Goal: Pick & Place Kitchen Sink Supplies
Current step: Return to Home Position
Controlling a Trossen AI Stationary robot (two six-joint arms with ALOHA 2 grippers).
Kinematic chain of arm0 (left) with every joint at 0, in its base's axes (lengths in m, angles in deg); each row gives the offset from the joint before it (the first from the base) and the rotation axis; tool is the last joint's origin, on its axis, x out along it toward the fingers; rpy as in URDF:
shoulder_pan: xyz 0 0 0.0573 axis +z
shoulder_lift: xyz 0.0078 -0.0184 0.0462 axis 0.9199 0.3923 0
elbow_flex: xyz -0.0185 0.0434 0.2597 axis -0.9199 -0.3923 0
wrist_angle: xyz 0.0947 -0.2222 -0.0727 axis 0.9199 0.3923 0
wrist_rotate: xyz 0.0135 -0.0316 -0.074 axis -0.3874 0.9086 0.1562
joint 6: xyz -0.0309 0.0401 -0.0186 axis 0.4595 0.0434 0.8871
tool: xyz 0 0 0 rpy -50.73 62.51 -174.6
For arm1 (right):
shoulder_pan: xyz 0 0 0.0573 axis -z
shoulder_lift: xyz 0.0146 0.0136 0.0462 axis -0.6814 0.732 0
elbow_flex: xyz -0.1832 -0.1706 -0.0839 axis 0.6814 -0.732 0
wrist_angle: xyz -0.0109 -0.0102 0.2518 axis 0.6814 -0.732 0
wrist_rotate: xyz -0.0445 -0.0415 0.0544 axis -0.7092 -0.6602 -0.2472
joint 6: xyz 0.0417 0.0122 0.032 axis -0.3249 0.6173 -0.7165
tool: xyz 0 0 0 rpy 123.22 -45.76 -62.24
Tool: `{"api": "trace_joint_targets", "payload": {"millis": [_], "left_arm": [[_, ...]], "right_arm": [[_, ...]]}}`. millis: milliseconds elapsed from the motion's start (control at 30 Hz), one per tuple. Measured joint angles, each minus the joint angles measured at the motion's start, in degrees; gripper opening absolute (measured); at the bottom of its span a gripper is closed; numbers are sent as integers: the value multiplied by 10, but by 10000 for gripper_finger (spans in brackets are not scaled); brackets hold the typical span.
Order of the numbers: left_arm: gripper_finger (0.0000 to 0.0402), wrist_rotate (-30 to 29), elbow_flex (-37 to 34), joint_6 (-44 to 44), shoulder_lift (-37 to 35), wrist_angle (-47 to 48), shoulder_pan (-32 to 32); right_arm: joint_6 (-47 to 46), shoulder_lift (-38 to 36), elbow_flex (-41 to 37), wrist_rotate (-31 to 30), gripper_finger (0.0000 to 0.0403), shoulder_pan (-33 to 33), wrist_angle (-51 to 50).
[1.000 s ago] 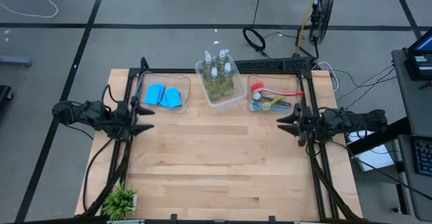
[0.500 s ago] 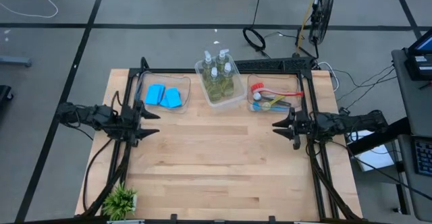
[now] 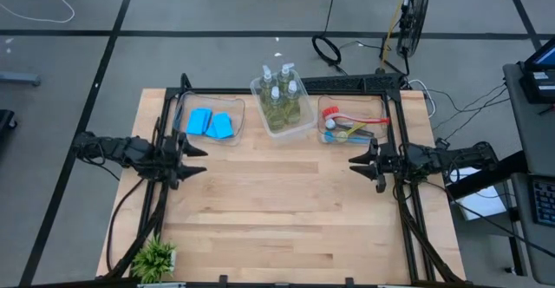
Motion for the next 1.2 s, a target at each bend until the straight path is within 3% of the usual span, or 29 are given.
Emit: {"api": "trace_joint_targets", "payload": {"millis": [267, 1200], "left_arm": [[269, -1, 0, 102, 0, -8, 0], [269, -1, 0, 104, 0, -8, 0]], "right_arm": [[0, 1, -1, -1, 114, 0, 6], [0, 1, -2, -1, 114, 0, 5]]}}
